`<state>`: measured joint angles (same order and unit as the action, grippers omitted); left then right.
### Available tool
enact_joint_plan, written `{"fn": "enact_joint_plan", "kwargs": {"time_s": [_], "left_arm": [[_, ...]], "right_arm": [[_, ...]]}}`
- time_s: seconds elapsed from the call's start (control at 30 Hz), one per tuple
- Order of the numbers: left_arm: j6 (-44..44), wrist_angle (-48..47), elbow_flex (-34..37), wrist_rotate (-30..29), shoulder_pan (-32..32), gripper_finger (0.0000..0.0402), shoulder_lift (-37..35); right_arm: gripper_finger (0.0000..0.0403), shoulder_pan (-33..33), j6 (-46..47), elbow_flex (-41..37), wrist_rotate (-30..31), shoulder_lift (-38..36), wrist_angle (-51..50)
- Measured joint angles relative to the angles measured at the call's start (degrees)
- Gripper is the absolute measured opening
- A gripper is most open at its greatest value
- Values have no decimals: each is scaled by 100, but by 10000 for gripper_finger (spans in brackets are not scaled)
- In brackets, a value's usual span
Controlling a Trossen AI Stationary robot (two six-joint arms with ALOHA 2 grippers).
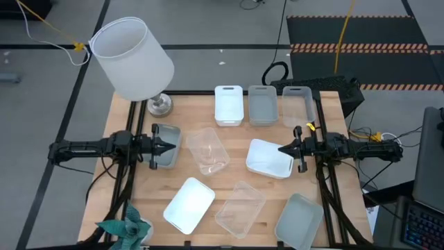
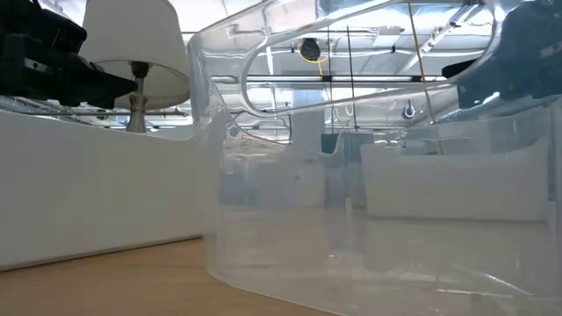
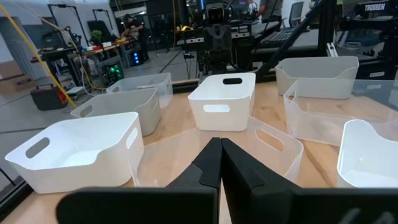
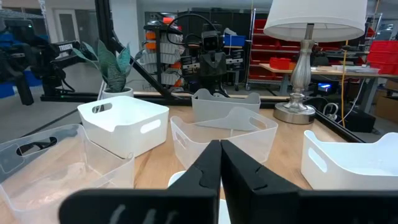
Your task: Stack baskets by color
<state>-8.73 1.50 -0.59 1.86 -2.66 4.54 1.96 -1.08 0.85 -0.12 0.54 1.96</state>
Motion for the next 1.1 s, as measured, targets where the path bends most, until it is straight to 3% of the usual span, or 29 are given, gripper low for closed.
{"fn": "enact_joint_plan", "kwargs": {"time_s": [1.1], "left_arm": [[0, 0, 1, -1, 0, 10, 0]], "right_arm": [[4, 2, 0, 2, 0, 2, 0]]}}
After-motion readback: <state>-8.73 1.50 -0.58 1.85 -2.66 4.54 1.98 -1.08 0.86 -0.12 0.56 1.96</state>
